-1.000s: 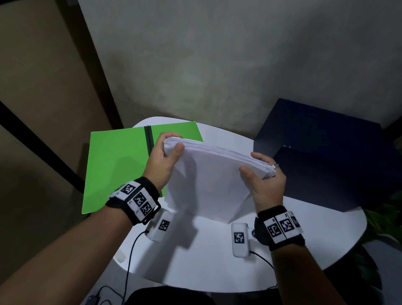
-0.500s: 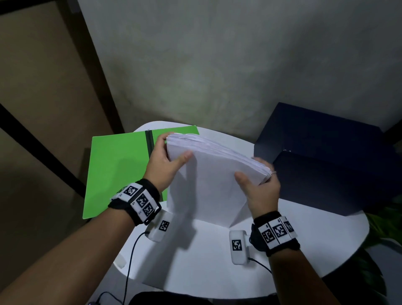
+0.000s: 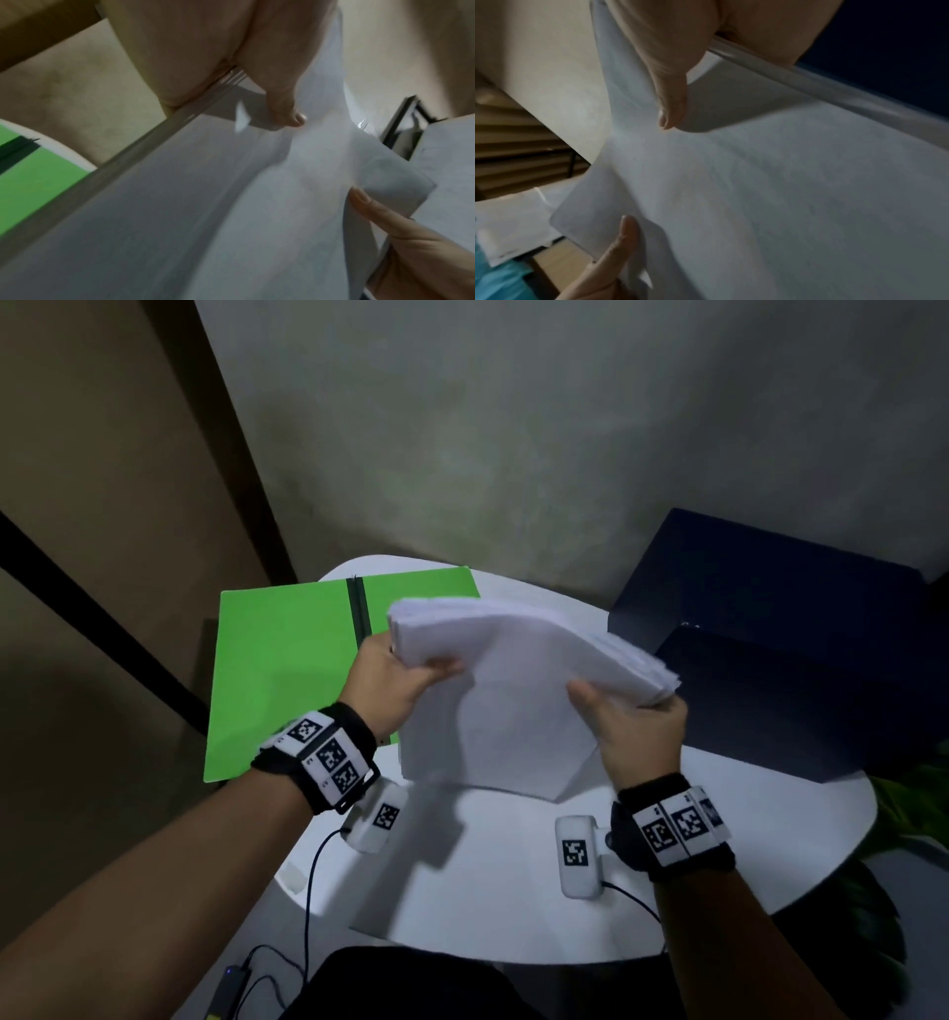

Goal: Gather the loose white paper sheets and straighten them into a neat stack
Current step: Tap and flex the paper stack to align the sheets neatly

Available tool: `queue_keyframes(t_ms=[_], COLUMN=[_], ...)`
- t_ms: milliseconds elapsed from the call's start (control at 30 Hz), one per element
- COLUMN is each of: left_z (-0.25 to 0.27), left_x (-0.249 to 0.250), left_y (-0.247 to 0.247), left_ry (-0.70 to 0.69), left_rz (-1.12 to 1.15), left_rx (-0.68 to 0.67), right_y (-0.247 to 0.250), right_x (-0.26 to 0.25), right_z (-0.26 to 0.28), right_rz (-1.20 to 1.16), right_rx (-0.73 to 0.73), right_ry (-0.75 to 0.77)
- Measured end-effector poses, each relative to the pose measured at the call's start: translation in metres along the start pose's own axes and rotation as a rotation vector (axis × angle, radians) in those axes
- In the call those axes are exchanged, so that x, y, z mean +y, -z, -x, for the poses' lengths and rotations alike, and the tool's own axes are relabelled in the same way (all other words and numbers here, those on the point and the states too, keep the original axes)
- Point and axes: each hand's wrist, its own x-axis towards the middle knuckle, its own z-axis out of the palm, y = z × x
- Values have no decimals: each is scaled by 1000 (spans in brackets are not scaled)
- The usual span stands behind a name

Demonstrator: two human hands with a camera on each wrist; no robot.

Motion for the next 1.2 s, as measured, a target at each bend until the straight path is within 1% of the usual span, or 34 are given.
queue_keyframes(t_ms=[67, 100, 167, 233, 267, 300, 367, 467, 533, 600, 667, 733, 867, 933, 1033, 1100, 1200], left_z=[-1, 0, 6, 11, 11, 11, 8, 7, 8, 10, 12, 11, 6, 7, 10, 9, 7], left_x=[4, 2, -8, -22, -25, -24, -16, -6, -10, -20, -30, -31, -21, -18, -19, -20, -24], left_y=[2, 3, 7, 9, 10, 9, 6, 9, 17, 21, 22, 20, 18, 20, 24, 23, 23], left_ry=[-48, -47, 17, 99, 108, 96, 36, -28, -16, 54, 100, 106, 72, 63, 78, 69, 97], left_rz=[33, 32, 5, -42, -54, -70, -97, -40, -22, -68, -103, -120, -93, -83, -115, -126, -100], left_rx=[42, 38, -5, -51, -61, -62, -55, -45, -95, -171, -209, -180, -82, -86, -113, -122, -115], right_y=[5, 6, 7, 6, 4, 3, 2, 9, 14, 16, 14, 12, 16, 19, 21, 19, 11], right_x=[-5, -4, 6, 19, 21, 23, 16, 3, 3, 10, 15, 12, 5, 7, 15, 17, 15], right_z=[1, 2, 7, 9, 9, 8, 6, 3, 3, 4, 4, 2, 1, 3, 5, 2, 0], right_rz=[-38, -37, 15, 58, 56, 42, 14, -28, -22, 11, 31, 43, -4, -5, 22, 26, 7], right_rx=[17, 24, -3, -55, -66, -68, -56, -81, -123, -163, -160, -148, -101, -104, -167, -175, -185], right_ry=[67, 75, 45, -24, -55, -60, -22, 69, 67, 17, -31, -24, 71, 65, 58, 68, 85])
